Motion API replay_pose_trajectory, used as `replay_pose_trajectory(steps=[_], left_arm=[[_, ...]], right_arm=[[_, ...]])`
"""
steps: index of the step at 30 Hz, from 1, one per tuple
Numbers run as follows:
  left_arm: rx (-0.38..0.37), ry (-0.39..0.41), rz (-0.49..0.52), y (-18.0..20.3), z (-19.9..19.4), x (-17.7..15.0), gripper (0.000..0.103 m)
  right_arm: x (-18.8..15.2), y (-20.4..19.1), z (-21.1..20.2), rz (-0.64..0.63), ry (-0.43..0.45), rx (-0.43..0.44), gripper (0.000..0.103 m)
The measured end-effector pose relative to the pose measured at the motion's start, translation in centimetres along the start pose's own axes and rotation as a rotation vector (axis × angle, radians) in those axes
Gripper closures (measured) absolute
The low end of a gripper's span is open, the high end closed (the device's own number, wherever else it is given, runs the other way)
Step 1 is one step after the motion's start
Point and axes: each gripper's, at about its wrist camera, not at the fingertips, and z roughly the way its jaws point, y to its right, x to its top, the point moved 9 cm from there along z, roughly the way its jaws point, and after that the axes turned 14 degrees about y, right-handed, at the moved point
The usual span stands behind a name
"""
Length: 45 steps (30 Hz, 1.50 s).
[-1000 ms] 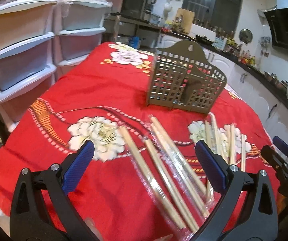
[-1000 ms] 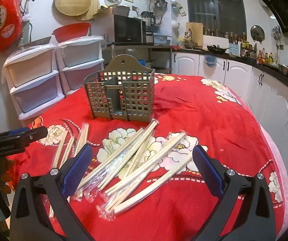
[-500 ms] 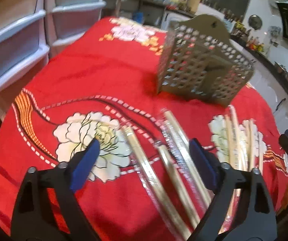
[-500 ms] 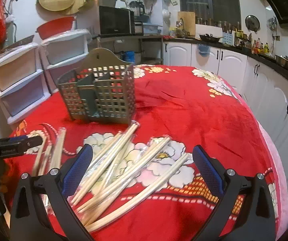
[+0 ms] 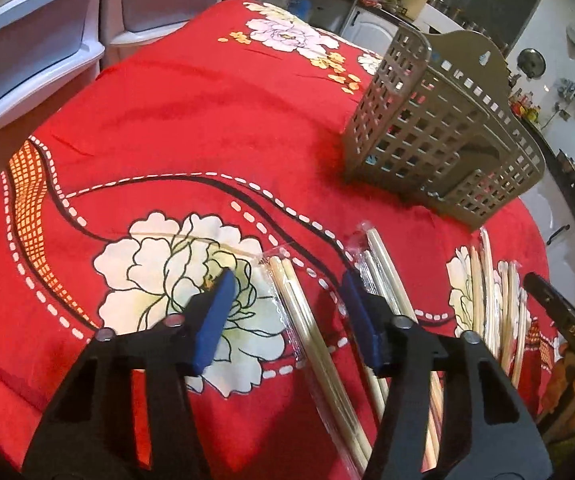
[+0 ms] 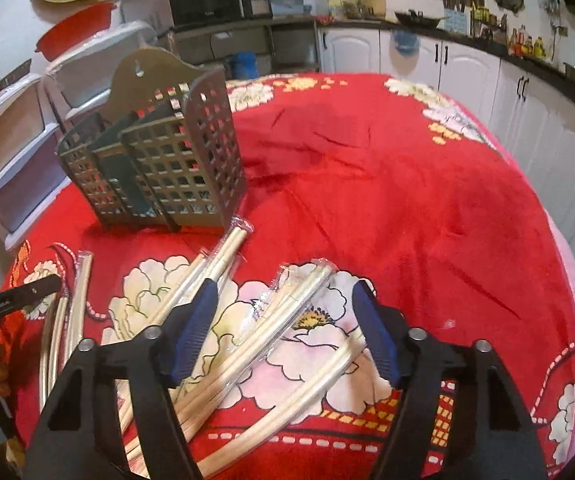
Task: Organize utensils
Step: 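Lower the right tool onto the chopsticks and close it on one chopstick, then lift the chopstick with the right tool and lower it into the caddy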
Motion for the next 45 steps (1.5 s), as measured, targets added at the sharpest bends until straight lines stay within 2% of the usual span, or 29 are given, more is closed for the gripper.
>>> replay_pose_trajectory(steps=[6, 14, 18, 22, 29, 45], left_arm=[[-0.007, -0.009, -0.021, -0.6, 0.8, 0.6, 0.087], [-0.043, -0.013, -0.024, -0.4, 1.4, 1.3, 0.099], [-0.058, -0.009, -0.022, 0.0, 1.5, 1.6, 0.1], [-0.073, 0.008, -0.016, 0.4, 1.2, 2.3, 0.101], [-0.111, 0.071, 0.002, 1.5, -1.0, 4.8, 0.101], [-0.21, 0.25, 0.077, 6.3, -7.4, 11.8, 0.102]], right_arm=[[-0.8, 1.5, 2.2, 0.143, -0.099, 0.024, 0.058], [-0.7, 2.9, 3.8, 0.24, -0.127, 0.022, 0.069], [-0.4, 3.6, 4.4, 0.253, -0.132, 0.015, 0.086], [0.3, 3.7, 4.6, 0.263, -0.122, 0.035, 0.092], [2.8, 2.5, 2.8, 0.236, -0.042, 0.104, 0.094], [10.9, -3.7, -5.6, 0.046, 0.214, 0.257, 0.097]])
